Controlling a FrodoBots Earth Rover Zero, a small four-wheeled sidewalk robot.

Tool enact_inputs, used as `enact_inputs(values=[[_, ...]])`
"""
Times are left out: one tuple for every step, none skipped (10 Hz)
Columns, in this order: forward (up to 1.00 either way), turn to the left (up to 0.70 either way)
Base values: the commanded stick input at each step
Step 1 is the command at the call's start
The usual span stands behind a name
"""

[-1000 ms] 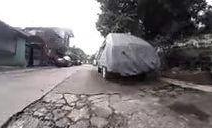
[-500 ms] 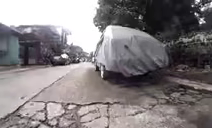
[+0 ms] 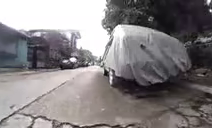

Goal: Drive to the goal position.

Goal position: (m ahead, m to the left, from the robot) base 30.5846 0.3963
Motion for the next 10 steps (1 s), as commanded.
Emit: enact_inputs(values=[[1.0, 0.27], [1.0, 0.27], [1.0, 0.27], [1.0, 0.27], [1.0, 0.27], [1.0, 0.27], [1.0, 0.19], [1.0, 0.02], [1.0, 0.0], [1.0, 0.0]])
